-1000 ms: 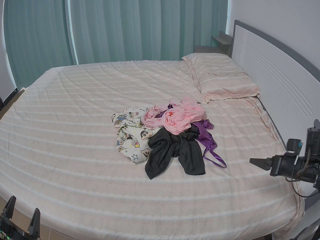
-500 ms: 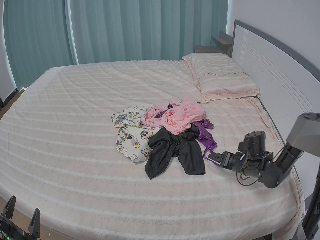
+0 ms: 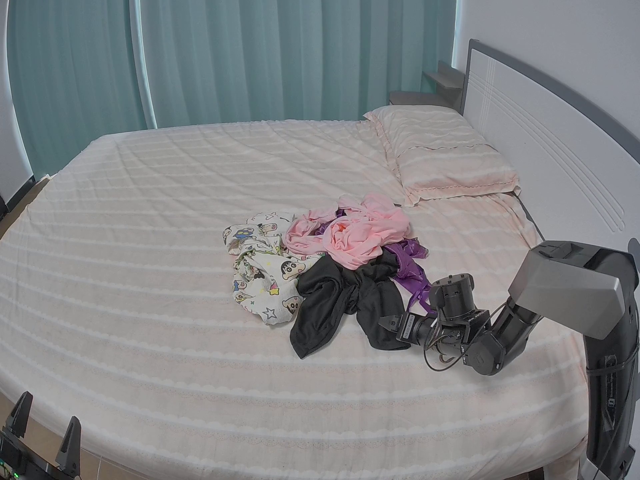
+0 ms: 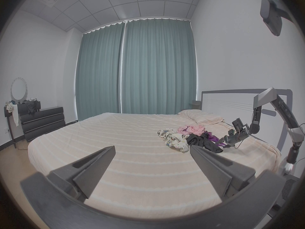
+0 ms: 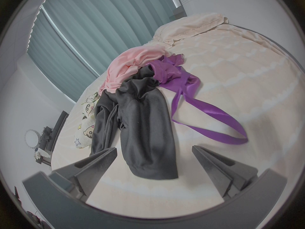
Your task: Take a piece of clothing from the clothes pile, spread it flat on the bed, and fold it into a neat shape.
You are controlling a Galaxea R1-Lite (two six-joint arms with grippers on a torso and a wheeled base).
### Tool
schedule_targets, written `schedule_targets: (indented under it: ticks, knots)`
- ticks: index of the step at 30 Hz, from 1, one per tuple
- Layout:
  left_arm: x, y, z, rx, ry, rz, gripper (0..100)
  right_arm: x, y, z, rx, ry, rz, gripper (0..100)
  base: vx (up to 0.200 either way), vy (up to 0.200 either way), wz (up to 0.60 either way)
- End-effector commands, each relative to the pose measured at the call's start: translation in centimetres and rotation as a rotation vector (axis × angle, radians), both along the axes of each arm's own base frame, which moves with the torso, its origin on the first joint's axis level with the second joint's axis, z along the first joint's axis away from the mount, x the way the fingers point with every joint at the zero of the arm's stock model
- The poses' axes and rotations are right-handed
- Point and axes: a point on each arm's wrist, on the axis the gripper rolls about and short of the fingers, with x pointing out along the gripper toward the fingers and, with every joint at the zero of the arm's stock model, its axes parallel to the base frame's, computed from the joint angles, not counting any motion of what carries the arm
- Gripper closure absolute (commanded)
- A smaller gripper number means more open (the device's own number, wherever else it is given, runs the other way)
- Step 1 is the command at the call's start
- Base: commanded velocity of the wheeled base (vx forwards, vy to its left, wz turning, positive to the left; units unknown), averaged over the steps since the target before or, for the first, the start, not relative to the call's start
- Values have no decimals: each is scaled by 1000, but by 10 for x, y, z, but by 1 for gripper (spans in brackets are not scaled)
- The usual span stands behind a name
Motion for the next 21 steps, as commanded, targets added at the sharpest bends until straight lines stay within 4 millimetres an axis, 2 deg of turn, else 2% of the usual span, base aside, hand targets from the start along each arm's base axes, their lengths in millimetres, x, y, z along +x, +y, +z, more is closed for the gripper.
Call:
schedule_targets:
  ticks: [1,5,14,15,20,21]
  knots:
    - [1,0,-5,-1,7,2,0,13,13,-16,-13,9,15,0,0,0,0]
    - [1,0,-5,-3,7,2,0,16,21,-28,-46,-3,0,0,0,0,0]
    - [1,0,-5,-3,7,2,0,21,31,-38,-69,-14,26,0,0,0,0]
    - [1,0,-5,-3,7,2,0,19,37,-45,-93,-18,28,100,0,0,0]
    - [1,0,-5,-5,7,2,0,17,40,-45,-112,-28,27,100,0,0,0]
    - [1,0,-5,-5,7,3,0,19,36,-40,-103,-52,19,100,0,0,0]
